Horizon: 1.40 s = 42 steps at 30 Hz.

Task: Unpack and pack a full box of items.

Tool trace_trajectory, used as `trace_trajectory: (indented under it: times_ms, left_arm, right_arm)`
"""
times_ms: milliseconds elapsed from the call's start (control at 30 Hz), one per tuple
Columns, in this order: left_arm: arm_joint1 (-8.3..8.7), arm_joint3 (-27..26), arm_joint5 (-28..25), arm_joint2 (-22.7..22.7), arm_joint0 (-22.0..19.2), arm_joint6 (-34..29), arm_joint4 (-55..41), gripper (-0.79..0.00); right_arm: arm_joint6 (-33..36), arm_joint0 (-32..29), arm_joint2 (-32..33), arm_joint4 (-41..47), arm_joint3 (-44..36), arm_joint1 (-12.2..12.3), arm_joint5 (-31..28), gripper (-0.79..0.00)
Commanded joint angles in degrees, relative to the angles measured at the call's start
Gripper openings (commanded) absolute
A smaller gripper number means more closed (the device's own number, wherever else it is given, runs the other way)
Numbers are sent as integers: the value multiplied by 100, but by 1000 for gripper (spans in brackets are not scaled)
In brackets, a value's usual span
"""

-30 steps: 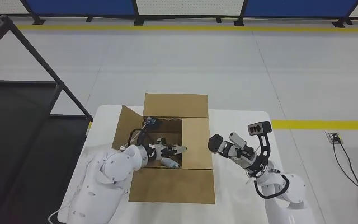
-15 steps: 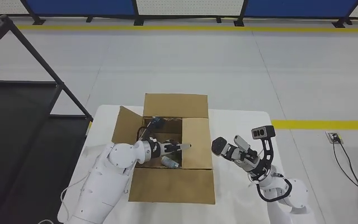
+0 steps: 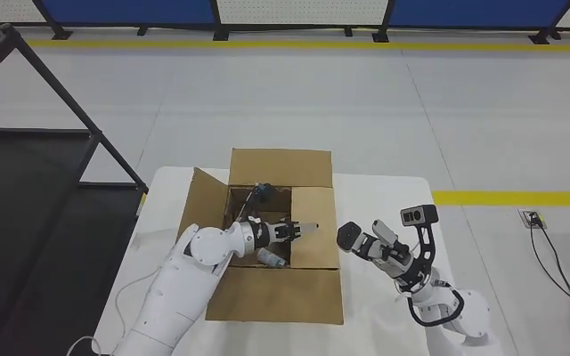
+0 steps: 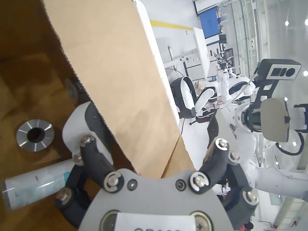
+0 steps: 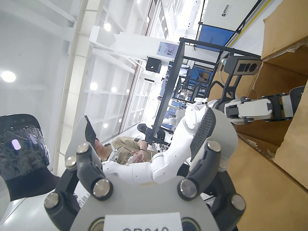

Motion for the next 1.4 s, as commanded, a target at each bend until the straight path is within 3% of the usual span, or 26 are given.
trace_trajectory:
  times_ms: [0,200,433,767,967,1367]
  left_arm:
    - [-5,6,-36,18,-15,27,-16,0]
    - [35,-274,-164,-103,77,116,-101,0]
    - [87,-1004,-14,-175,243,223,41,0]
    - [57,-1748,318,75,203,395,369,0]
    - [-44,-1685,454,415,-80,467,391,0]
    - [-387,-858,421,1190,-832,709,117,0]
  right_arm:
    - [-11,-32,7,15,-15,14,-17,0]
    - [-14,-122,48,67,-95,62,-58,0]
    - [29,-100,44,57,-107,116,-59,0]
    - [331,-495,339,-77,-541,244,-183,0]
    - [669,-831,562,155,-696,322,-300,0]
    - [233,-981,669,-132,-555,416,-129,0]
